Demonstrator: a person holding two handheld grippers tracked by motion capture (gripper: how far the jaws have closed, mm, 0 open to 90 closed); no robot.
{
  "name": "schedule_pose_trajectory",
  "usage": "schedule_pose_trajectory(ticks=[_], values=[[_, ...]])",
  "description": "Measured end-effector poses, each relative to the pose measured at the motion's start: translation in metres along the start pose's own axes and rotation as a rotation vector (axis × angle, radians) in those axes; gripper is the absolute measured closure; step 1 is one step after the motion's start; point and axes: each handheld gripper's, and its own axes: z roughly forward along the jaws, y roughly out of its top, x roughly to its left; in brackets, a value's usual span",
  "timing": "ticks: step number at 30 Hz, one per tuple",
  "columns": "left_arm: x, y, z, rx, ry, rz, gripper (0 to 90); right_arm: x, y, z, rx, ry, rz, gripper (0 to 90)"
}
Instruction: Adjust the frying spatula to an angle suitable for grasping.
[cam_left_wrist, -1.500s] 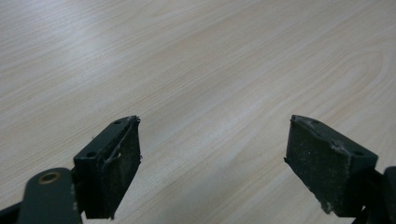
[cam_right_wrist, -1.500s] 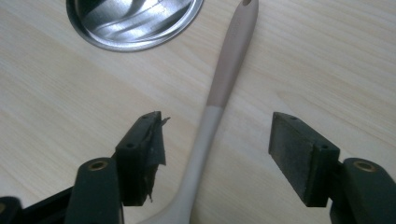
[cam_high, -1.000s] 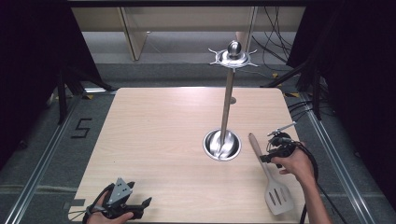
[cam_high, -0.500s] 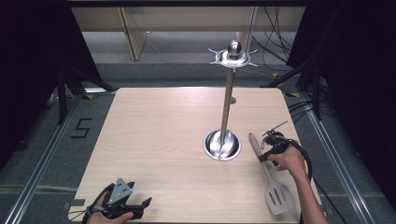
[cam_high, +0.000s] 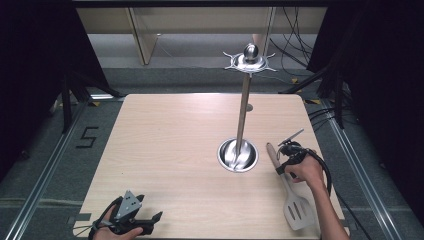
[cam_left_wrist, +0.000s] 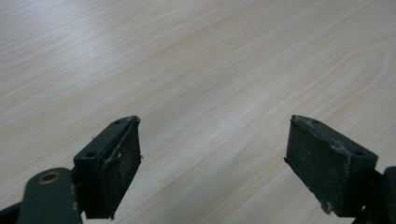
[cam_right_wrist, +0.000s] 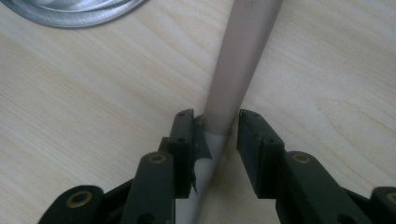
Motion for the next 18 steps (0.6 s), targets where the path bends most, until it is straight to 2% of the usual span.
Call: schedule_pose_trajectory(ticks=[1, 2, 3, 4, 5, 7, 8, 9, 10, 14, 15, 16, 17, 18], values=[[0.0001, 0.0000, 0.0002, -0.003, 0.002, -0.001, 17.2, 0.0000, 0.0006, 0.0010, 0.011, -0.001, 0.005, 67.7], [0.0015, 0.0004, -0.0003, -0.001, 0.002, 0.022, 17.2, -0.0010, 0.0006, 0.0025, 0.005, 0.001, -0.010, 68.1], [0.0029, 0.0008, -0.0003, -0.003, 0.002, 0.039, 17.2, 0.0006, 0.0015, 0.0032, -0.002, 0.001, 0.011, 68.3], [0.0034, 0.0009, 0.0005, -0.012, 0.001, 0.044, 17.2, 0.0010, 0.0027, 0.0023, 0.020, -0.006, 0.011, 68.3], [0.0038, 0.0012, -0.0002, -0.004, 0.002, 0.052, 17.2, 0.0008, 0.0030, 0.0030, 0.018, -0.011, -0.002, 68.3], [0.0033, 0.0012, -0.0003, -0.005, 0.002, 0.048, 17.2, 0.0020, 0.0048, 0.0033, 0.023, -0.018, -0.006, 68.2], [0.0033, 0.0013, -0.0004, -0.005, 0.002, 0.050, 17.2, 0.0044, 0.0062, 0.0039, 0.025, -0.026, 0.013, 68.2], [0.0051, 0.0018, -0.0001, -0.006, 0.008, 0.076, 17.2, 0.0034, 0.0065, 0.0042, 0.028, -0.036, -0.008, 68.2], [0.0057, 0.0020, -0.0001, -0.010, 0.009, 0.084, 17.2, 0.0039, 0.0070, 0.0045, 0.024, -0.035, -0.012, 68.4], [0.0058, 0.0023, -0.0006, -0.008, 0.007, 0.087, 17.2, 0.0042, 0.0080, 0.0046, 0.024, -0.040, 0.005, 69.7], [0.0021, 0.0012, 0.0000, -0.021, -0.004, 0.036, 17.3, 0.0042, 0.0091, 0.0044, 0.040, -0.034, 0.009, 70.1], [0.0002, 0.0006, -0.0010, -0.012, -0.009, 0.008, 17.2, 0.0057, 0.0100, 0.0039, 0.042, -0.035, 0.009, 70.7], [0.0002, 0.0006, -0.0010, -0.012, -0.009, 0.008, 17.2, 0.0057, 0.0100, 0.0039, 0.042, -0.035, 0.009, 70.7], [0.0019, 0.0014, -0.0014, -0.013, -0.003, 0.023, 17.2, 0.0028, 0.0095, 0.0037, 0.022, -0.007, -0.007, 73.3]])
